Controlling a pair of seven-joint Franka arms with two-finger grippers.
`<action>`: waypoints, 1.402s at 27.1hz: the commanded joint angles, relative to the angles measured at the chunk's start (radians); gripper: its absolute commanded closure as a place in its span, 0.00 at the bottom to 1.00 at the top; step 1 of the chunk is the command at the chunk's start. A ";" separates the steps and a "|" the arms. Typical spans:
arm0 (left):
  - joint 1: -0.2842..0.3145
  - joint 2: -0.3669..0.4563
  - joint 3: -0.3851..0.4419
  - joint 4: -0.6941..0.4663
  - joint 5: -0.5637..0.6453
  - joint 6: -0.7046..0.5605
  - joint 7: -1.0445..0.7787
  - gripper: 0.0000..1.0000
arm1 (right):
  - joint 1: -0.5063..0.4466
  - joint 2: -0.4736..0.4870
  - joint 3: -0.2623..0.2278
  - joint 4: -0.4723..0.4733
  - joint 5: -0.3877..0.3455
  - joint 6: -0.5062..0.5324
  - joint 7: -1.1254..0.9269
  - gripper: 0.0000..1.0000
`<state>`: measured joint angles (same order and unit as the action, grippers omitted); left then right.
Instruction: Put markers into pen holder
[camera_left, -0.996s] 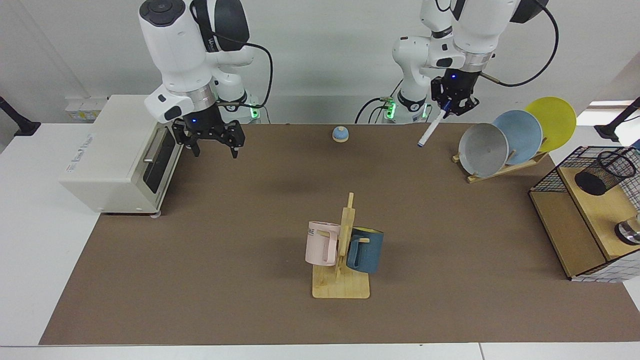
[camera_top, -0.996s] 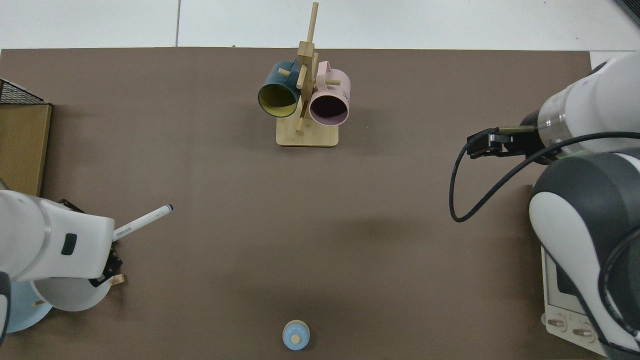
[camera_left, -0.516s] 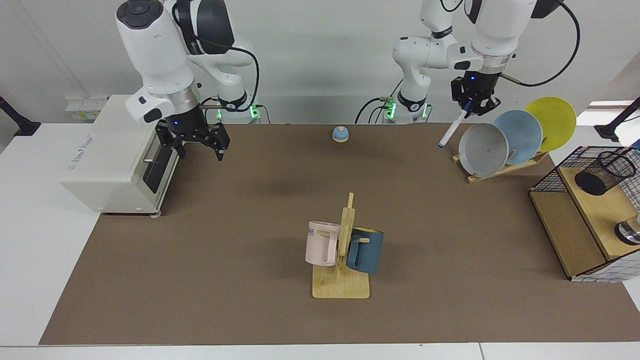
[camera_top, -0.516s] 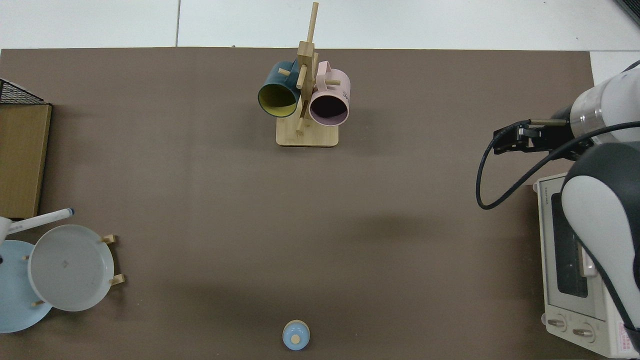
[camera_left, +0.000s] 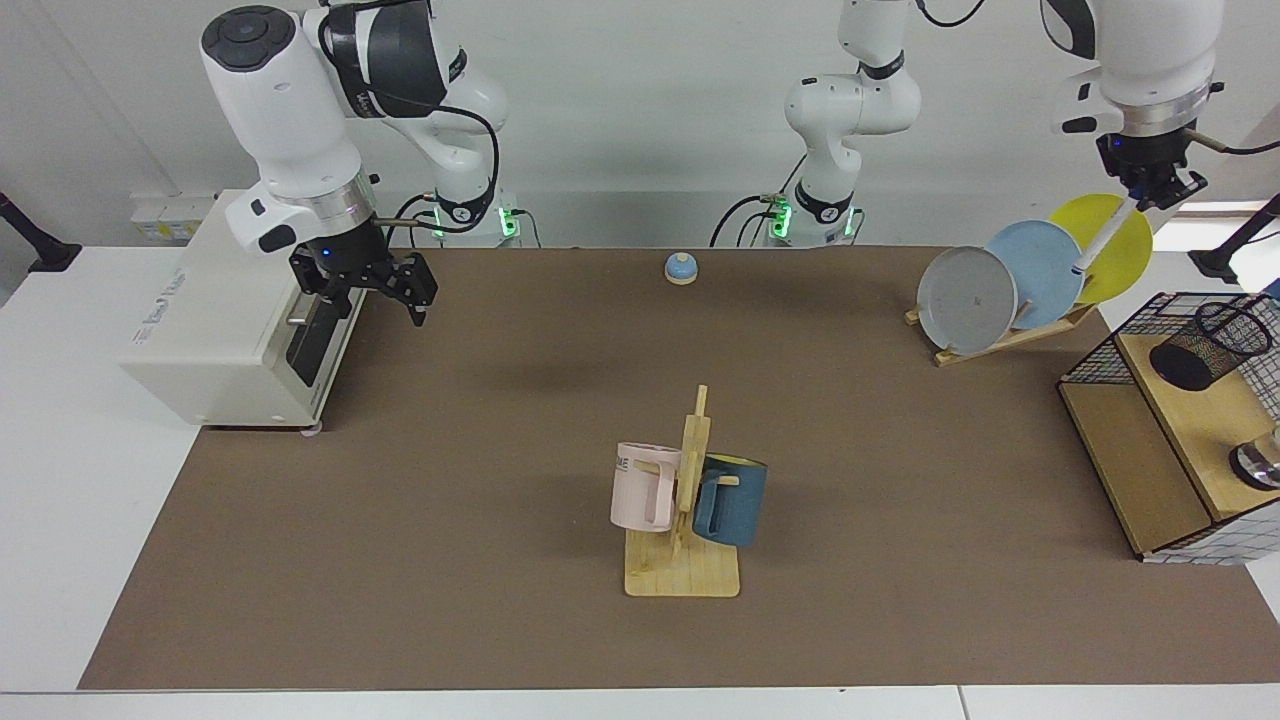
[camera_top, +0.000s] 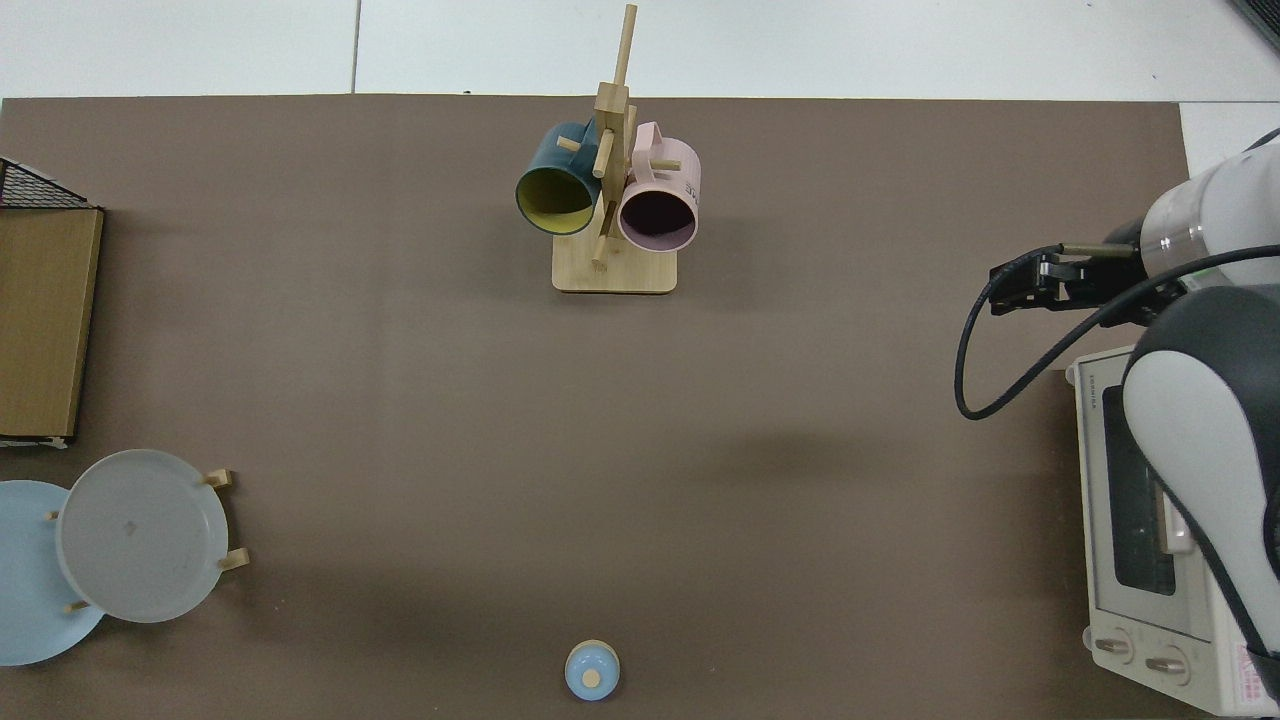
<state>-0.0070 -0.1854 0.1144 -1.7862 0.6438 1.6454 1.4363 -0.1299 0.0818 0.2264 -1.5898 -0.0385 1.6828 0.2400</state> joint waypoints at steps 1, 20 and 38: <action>0.065 0.044 -0.009 0.042 0.042 0.097 0.165 1.00 | -0.028 -0.039 0.016 -0.042 0.006 -0.012 -0.024 0.00; 0.174 0.172 -0.009 0.073 0.292 0.436 0.424 1.00 | -0.053 -0.040 0.016 -0.048 0.006 -0.011 -0.022 0.00; 0.254 0.242 -0.010 0.059 0.274 0.576 0.506 1.00 | -0.057 -0.043 0.016 -0.055 0.006 -0.009 -0.022 0.00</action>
<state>0.2303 0.0483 0.1146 -1.7390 0.9322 2.2179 1.9164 -0.1641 0.0614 0.2277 -1.6208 -0.0385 1.6819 0.2400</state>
